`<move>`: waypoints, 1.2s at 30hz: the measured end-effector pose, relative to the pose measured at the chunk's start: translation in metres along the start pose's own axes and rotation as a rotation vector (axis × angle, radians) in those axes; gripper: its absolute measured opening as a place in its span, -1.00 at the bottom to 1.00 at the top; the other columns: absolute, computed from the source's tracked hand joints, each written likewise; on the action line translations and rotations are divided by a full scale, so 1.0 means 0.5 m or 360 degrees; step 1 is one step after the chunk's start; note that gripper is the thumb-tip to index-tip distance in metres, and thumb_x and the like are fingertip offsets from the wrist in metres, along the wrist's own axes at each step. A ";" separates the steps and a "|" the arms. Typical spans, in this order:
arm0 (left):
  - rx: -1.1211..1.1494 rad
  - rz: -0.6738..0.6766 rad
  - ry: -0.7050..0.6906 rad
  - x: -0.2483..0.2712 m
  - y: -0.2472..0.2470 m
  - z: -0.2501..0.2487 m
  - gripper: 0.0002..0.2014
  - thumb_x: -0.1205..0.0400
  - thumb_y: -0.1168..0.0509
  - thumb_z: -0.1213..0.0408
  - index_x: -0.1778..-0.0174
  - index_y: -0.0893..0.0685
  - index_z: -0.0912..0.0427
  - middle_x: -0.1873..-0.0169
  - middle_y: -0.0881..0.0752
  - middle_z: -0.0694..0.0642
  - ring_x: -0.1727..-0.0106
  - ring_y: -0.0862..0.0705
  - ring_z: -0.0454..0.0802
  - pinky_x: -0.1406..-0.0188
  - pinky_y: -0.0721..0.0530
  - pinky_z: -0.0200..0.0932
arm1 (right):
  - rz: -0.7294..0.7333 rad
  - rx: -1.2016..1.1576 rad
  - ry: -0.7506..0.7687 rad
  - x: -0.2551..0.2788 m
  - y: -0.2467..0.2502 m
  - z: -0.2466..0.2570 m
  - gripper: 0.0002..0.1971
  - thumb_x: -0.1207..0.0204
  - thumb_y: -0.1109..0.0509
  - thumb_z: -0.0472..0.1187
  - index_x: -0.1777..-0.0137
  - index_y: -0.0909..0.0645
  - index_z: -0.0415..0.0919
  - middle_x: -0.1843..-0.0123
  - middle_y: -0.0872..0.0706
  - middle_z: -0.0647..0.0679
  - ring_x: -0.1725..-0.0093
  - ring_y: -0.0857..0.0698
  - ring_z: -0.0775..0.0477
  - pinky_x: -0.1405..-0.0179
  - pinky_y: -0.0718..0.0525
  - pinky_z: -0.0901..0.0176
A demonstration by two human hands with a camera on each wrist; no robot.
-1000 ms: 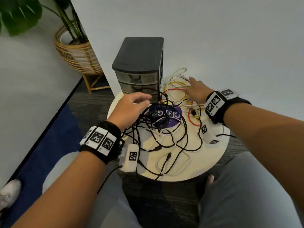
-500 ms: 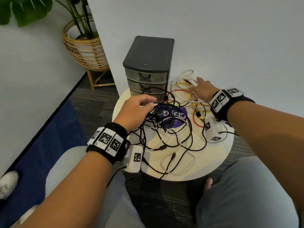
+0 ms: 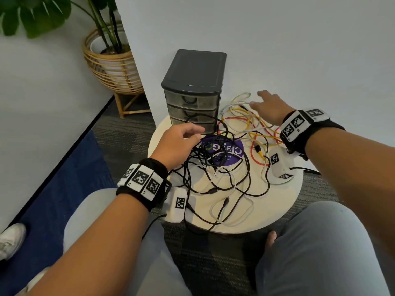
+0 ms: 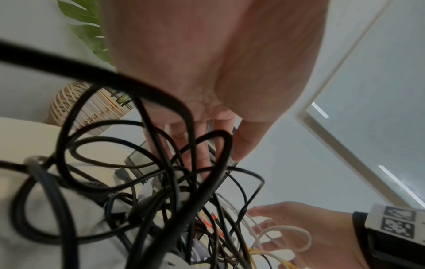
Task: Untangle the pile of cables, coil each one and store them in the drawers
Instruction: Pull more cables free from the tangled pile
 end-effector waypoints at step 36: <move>-0.0492 0.0248 -0.0289 0.085 -0.024 -0.058 -0.63 -0.48 -0.35 0.22 -0.12 -0.73 -0.31 -0.15 -0.66 -0.15 -0.29 -0.55 0.01 -0.37 -0.51 0.31 | -0.0061 -0.0776 0.0704 0.285 -0.038 0.070 -0.86 -0.61 -0.48 -0.23 0.17 -0.75 -0.02 0.03 -0.62 0.10 -0.02 -0.57 0.15 -0.07 -0.49 0.16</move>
Point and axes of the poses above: each hand's wrist, its own x-axis away from the middle knuckle, its own y-axis out of the back of the hand, z = x × y, the point moved 6 cm from there along -x, towards the middle knuckle
